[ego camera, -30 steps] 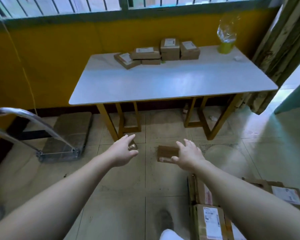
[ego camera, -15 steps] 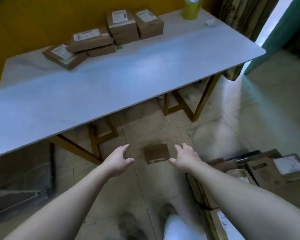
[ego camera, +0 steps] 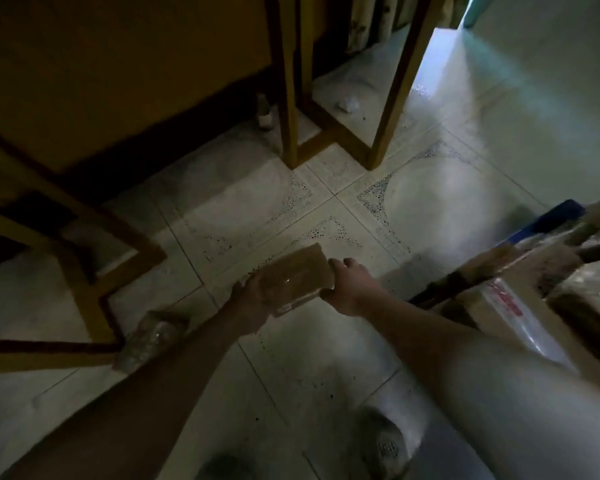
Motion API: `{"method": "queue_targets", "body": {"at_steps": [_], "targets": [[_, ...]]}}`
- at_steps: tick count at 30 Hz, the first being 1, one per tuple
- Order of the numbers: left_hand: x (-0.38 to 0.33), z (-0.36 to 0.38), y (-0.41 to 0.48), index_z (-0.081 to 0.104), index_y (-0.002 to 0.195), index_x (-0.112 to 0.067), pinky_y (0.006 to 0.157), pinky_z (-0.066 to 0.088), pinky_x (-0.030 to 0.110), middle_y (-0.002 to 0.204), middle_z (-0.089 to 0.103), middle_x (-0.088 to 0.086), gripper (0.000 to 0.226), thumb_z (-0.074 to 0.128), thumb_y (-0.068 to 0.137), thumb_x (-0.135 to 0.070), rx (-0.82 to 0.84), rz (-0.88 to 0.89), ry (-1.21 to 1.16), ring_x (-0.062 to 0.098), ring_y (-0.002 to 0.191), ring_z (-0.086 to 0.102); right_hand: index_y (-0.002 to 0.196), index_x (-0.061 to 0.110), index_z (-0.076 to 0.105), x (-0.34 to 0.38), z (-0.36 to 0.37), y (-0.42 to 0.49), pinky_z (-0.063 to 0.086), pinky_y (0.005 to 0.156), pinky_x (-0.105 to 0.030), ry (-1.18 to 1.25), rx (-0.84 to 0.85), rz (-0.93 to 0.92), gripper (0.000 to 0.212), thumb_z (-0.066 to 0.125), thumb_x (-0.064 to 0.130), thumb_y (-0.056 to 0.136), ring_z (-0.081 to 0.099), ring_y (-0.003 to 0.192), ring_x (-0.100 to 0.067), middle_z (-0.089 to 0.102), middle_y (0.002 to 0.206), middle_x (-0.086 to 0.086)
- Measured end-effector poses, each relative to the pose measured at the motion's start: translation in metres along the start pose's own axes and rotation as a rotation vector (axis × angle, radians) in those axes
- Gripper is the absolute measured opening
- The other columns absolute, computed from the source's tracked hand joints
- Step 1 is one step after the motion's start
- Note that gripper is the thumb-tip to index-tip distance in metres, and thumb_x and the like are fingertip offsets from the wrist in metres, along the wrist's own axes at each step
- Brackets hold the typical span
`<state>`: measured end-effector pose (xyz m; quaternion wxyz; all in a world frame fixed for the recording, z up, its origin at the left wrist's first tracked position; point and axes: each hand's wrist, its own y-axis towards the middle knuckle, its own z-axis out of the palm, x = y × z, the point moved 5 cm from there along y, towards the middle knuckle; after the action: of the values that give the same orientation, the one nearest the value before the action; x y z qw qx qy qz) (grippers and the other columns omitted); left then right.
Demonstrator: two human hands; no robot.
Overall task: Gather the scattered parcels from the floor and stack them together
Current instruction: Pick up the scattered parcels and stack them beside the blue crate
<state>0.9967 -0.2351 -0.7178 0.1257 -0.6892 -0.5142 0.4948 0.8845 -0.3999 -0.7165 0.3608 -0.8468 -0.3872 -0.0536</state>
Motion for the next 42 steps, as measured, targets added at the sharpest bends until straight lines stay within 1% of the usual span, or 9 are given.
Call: {"method": "queue_targets", "body": {"at_steps": [4,8,14,18,24,30,33,37,42], "targets": [[0.044,0.039,0.074,0.011,0.152,-0.027,0.095,0.048,0.042,0.153,0.024,0.017,0.085,0.067,0.088,-0.022,-0.04,-0.019,-0.1,0.034,0.129,0.04,0.144,0.024,0.027,-0.031,0.061,0.067,0.043,0.091,-0.039,0.118,0.015,0.036,0.066,0.056,0.043,0.089,0.048,0.116,-0.035,0.047,0.128,-0.015],[0.074,0.067,0.117,0.002,0.152,-0.03,0.09,0.045,0.039,0.148,0.037,0.011,0.09,0.065,0.089,-0.023,-0.069,-0.052,-0.272,0.029,0.127,0.044,0.15,0.029,0.011,-0.053,0.096,0.11,0.043,0.098,-0.047,0.305,0.056,0.13,0.086,0.063,0.045,0.084,0.044,0.124,-0.041,0.032,0.146,-0.02],[0.071,0.059,0.105,0.018,0.151,-0.028,0.086,0.043,0.036,0.151,0.035,0.01,0.083,0.069,0.086,-0.018,-0.163,-0.051,-0.371,0.031,0.13,0.042,0.15,0.03,0.014,-0.042,0.086,0.107,0.05,0.076,-0.035,0.417,0.013,0.056,0.084,0.065,0.032,0.083,0.053,0.103,-0.029,0.041,0.127,-0.008],[0.034,0.021,0.026,0.023,0.15,-0.025,0.078,0.047,0.035,0.148,0.037,0.012,0.084,0.071,0.083,-0.014,-0.214,-0.034,-0.283,0.033,0.125,0.047,0.15,0.037,0.009,-0.011,0.041,0.038,0.042,0.058,-0.021,0.381,-0.013,0.014,0.085,0.063,0.027,0.085,0.048,0.089,-0.019,0.036,0.115,-0.002],[-0.033,-0.044,-0.141,0.035,0.141,-0.022,0.085,0.052,0.036,0.127,0.053,0.008,0.071,0.072,0.082,-0.012,-0.21,0.021,-0.169,0.033,0.117,0.056,0.149,0.04,0.003,0.046,-0.061,-0.111,0.046,0.074,-0.028,0.269,-0.035,-0.05,0.077,0.053,0.029,0.093,0.048,0.083,-0.017,0.039,0.11,-0.003],[-0.073,-0.098,-0.316,0.046,0.129,-0.037,0.059,0.056,0.021,0.126,0.051,0.005,0.047,0.066,0.086,-0.033,-0.356,-0.086,-0.283,0.011,0.091,0.059,0.146,0.042,0.018,0.1,-0.169,-0.252,0.051,0.07,-0.025,0.205,-0.026,-0.08,0.065,0.053,0.027,0.093,0.052,0.084,-0.008,0.044,0.116,0.004],[-0.095,-0.121,-0.388,0.052,0.11,-0.041,0.063,0.059,0.03,0.115,0.057,0.003,0.024,0.061,0.089,-0.033,-0.396,-0.03,-0.338,0.014,0.091,0.061,0.148,0.041,0.014,0.121,-0.21,-0.317,0.047,0.07,-0.021,0.271,-0.023,-0.108,0.068,0.054,0.031,0.094,0.053,0.097,-0.009,0.047,0.131,0.004],[-0.113,-0.141,-0.462,0.055,0.104,-0.033,0.07,0.059,0.035,0.108,0.065,0.003,0.013,0.058,0.092,-0.03,-0.494,0.038,-0.487,0.017,0.092,0.064,0.15,0.033,0.012,0.131,-0.239,-0.395,0.045,0.097,-0.043,0.399,-0.094,-0.079,0.08,0.062,0.039,0.089,0.044,0.129,-0.023,0.037,0.148,-0.003],[-0.126,-0.144,-0.552,0.057,0.104,-0.026,0.057,0.056,0.027,0.091,0.07,0.002,0.013,0.055,0.094,-0.034,-0.506,0.139,-0.808,0.014,0.08,0.07,0.15,0.033,0.005,0.15,-0.231,-0.49,0.041,0.102,-0.05,0.838,-0.224,-0.01,0.103,0.077,0.041,0.076,0.046,0.127,-0.031,0.039,0.146,-0.007]]}}
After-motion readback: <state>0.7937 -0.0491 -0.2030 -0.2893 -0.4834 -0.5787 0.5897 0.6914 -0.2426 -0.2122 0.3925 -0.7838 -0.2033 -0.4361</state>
